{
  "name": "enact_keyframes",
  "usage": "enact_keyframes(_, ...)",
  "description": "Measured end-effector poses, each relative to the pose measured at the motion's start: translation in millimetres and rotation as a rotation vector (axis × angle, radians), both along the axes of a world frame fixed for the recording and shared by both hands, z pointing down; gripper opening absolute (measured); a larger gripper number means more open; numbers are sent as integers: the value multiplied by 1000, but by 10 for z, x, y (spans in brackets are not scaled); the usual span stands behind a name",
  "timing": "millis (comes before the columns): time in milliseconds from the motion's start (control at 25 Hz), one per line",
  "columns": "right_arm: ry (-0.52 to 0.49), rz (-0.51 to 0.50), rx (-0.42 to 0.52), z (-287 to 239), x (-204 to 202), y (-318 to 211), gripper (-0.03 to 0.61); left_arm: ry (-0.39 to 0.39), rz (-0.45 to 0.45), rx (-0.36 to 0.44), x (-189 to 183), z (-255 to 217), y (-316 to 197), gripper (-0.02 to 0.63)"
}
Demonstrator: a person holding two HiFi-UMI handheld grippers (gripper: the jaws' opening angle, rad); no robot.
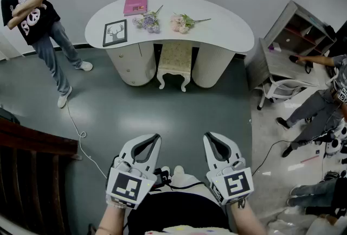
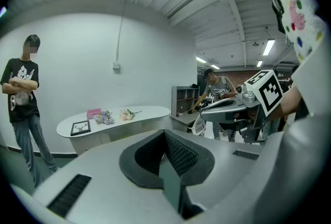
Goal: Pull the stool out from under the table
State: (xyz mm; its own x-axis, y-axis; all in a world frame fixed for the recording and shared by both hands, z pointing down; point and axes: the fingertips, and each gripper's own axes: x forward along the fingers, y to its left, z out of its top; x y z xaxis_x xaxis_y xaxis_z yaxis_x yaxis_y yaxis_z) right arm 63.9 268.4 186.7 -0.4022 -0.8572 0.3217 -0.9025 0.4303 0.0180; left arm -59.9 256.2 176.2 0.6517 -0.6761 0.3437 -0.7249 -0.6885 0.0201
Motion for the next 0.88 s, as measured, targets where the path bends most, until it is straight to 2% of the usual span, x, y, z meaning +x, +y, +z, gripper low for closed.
enact_keyframes(440, -5, -5, 3, -8, 27, 70, 40, 1, 3, 18, 112, -20, 29, 17)
enact_keyframes(680, -69, -18, 6, -27, 19, 124, 40, 2, -20, 20, 91, -16, 49, 17)
enact_keyframes(880, -74, -27, -2, -1, -13, 165, 40, -4, -24, 24, 72, -5, 88, 17)
